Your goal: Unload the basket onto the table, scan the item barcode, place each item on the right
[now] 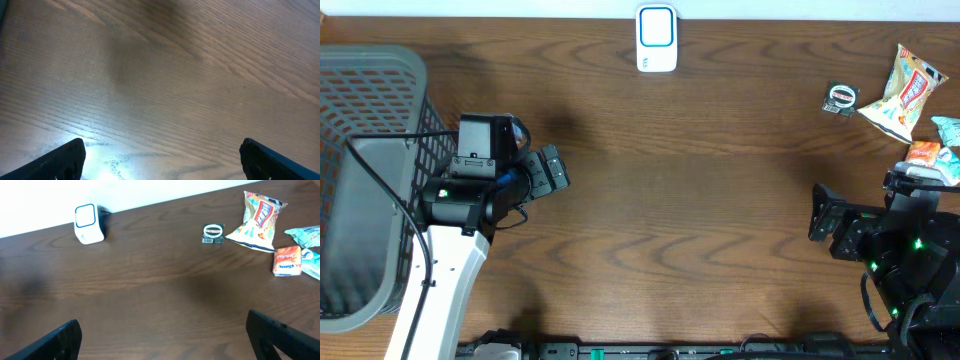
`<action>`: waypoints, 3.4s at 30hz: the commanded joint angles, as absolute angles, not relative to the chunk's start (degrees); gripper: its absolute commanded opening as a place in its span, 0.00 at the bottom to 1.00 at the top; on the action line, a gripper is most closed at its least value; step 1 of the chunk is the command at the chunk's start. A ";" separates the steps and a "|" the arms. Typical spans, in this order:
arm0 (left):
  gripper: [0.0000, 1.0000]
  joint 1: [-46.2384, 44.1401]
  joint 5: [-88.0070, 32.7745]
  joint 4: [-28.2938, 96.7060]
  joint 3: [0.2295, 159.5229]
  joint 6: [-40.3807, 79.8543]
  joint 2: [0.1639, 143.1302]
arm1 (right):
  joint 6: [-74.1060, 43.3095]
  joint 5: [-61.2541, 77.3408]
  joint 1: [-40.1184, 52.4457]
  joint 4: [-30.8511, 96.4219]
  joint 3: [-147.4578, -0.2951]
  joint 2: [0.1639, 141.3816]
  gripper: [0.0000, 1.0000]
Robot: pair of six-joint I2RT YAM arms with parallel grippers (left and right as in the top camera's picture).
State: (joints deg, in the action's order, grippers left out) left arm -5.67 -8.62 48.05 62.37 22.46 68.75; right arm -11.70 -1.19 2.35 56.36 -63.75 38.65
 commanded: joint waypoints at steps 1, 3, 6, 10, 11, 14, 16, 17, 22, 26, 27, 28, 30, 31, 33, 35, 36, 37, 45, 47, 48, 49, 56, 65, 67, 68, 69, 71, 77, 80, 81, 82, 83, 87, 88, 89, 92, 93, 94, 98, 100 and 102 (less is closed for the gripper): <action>0.98 -5.32 -7.88 48.18 62.87 22.31 68.86 | -12.38 -0.91 2.85 56.45 -63.42 38.54 0.99; 0.98 -5.32 -7.86 48.18 62.87 22.31 68.86 | -12.38 -0.91 2.83 56.60 -63.42 38.52 0.99; 0.97 -5.32 -7.88 48.21 62.87 22.31 68.86 | -12.38 -0.91 2.83 56.60 -63.42 38.52 0.99; 0.98 -5.32 -7.88 48.18 62.87 22.31 68.86 | -12.38 -0.93 2.83 56.60 -63.42 38.52 0.99; 0.98 -5.32 -7.88 48.18 62.87 22.31 68.86 | -12.38 -0.91 2.83 56.62 -63.42 38.54 0.99; 0.98 -5.32 -7.88 48.18 62.87 22.31 68.86 | -12.38 -0.91 2.83 56.60 -63.42 38.52 0.99; 0.98 -5.32 -7.86 48.18 62.87 22.31 68.86 | -12.38 -0.91 2.83 56.60 -63.42 38.54 0.99; 0.98 -5.32 -7.88 48.18 62.87 22.31 68.86 | -12.38 -0.91 2.83 56.69 -63.40 38.50 0.99; 0.98 -5.32 -7.88 48.18 62.87 22.31 68.86 | -12.38 -0.93 2.83 56.82 -63.37 38.46 0.99; 0.98 -5.32 -7.88 48.18 62.87 22.31 68.86 | -12.38 -0.91 2.83 56.84 -63.37 38.46 0.99; 0.98 -5.32 -7.88 48.18 62.87 22.31 68.86 | -12.38 -0.93 2.85 56.84 -63.37 38.46 0.99; 0.98 -5.32 -7.86 48.18 62.87 22.31 68.86 | -12.38 -0.93 2.85 56.84 -63.37 38.46 0.99; 0.98 -5.32 -7.88 48.18 62.87 22.31 68.86 | -12.38 -0.91 2.85 56.84 -63.37 38.44 0.99; 0.98 -5.32 -7.88 48.18 62.87 22.31 68.86 | -12.38 -0.93 2.85 56.84 -63.37 38.39 0.99; 0.98 -5.32 -7.88 48.18 62.87 22.31 68.86 | -12.03 -1.30 2.85 56.99 -63.37 38.22 0.99; 0.98 -5.32 -7.88 48.18 62.87 22.31 68.86 | -10.63 -3.57 2.85 58.19 -63.37 37.82 0.99; 0.98 -5.32 -7.88 48.18 62.87 22.31 68.86 | -10.63 -3.75 2.87 58.87 -63.37 37.65 0.99; 0.98 -5.32 -7.88 48.18 62.87 22.31 68.86 | -10.63 -3.73 2.98 59.81 -63.37 37.41 0.99; 0.98 -5.32 -7.86 48.18 62.87 22.31 68.86 | -4.47 -3.53 5.63 61.71 -60.64 33.12 0.99; 0.98 -5.32 -7.88 48.18 62.87 22.31 68.86 | 3.14 -0.49 6.70 56.53 -57.39 31.22 0.99; 0.98 -5.32 -7.88 48.18 62.87 22.31 68.86 | 7.66 1.96 7.18 53.49 -55.40 30.20 0.99; 0.98 -5.32 -7.88 48.18 62.87 22.31 68.86 | 13.13 5.23 7.57 50.19 -53.04 28.95 0.99; 0.98 -5.32 -7.88 48.18 62.87 22.31 68.86 | 56.99 30.79 7.29 35.77 -34.59 18.33 0.99; 0.98 -5.32 -7.88 48.18 62.87 22.31 68.86 | 79.55 35.57 6.44 34.50 -21.61 8.69 0.99; 0.98 -5.32 -7.86 48.18 62.87 22.31 68.86 | 82.46 36.10 5.96 33.28 -18.90 6.68 0.99; 0.98 -5.32 -7.88 48.18 62.87 22.31 68.86 | 83.94 36.60 5.63 32.88 -17.80 5.89 0.99; 0.98 -5.32 -7.88 48.18 62.87 22.31 68.86 | 85.23 37.10 5.39 32.51 -16.97 5.32 0.99; 0.98 -5.32 -7.88 48.18 62.87 22.31 68.86 | 89.43 38.61 4.62 31.97 -14.55 3.77 0.99; 0.97 -5.32 -7.88 48.18 62.87 22.31 68.86 | 96.51 40.10 4.05 31.70 -9.30 0.67 0.99; 0.98 -5.32 -7.88 48.18 62.87 22.31 68.86 | 97.38 40.27 4.05 30.52 -8.49 0.30 0.99; 0.98 -5.32 -7.88 48.18 62.87 22.31 68.86 | 97.34 40.25 4.05 30.39 -8.43 0.30 0.99; 0.98 -5.32 -7.88 48.18 62.87 22.31 68.86 | 97.34 40.25 4.05 30.39 -8.43 0.30 0.99; 0.98 -5.32 -7.88 48.18 62.87 22.31 68.86 | 97.27 40.25 4.05 30.41 -8.43 0.30 0.99; 0.98 -5.32 -7.86 48.18 62.87 22.31 68.86 | 86.50 39.68 4.05 30.28 -8.43 0.30 0.99; 0.98 -5.32 -7.88 48.18 62.87 22.31 68.86 | 82.43 39.24 4.05 30.15 -8.43 0.30 0.99; 0.98 -5.32 -7.88 48.18 62.87 22.31 68.86 | 78.46 38.79 4.05 30.09 -8.43 0.30 0.99; 0.98 -5.32 -7.88 48.18 62.87 22.31 68.86 | 67.70 36.47 4.05 28.67 -8.10 0.30 0.99; 0.97 -5.32 -7.88 48.18 62.87 22.31 68.86 | 64.12 35.92 4.05 27.92 -7.92 0.30 0.99; 0.98 -5.32 -7.88 48.18 62.87 22.31 68.86 | 61.34 35.44 4.05 27.18 -7.75 0.30 0.99; 0.98 -5.32 -7.88 48.18 62.87 22.31 68.86 | 43.57 33.58 4.05 23.62 -6.94 0.30 0.99; 0.98 -5.32 -7.88 48.18 62.87 22.31 68.86 | 35.05 32.75 4.05 23.53 -6.92 0.30 0.99; 0.98 -5.32 -7.88 48.18 62.87 22.31 68.86 | 23.97 30.17 4.05 23.55 -6.92 0.30 0.99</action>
State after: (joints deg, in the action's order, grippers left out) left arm -5.67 -8.60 48.05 62.37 22.46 68.77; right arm 47.83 34.11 4.38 23.73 -7.68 0.82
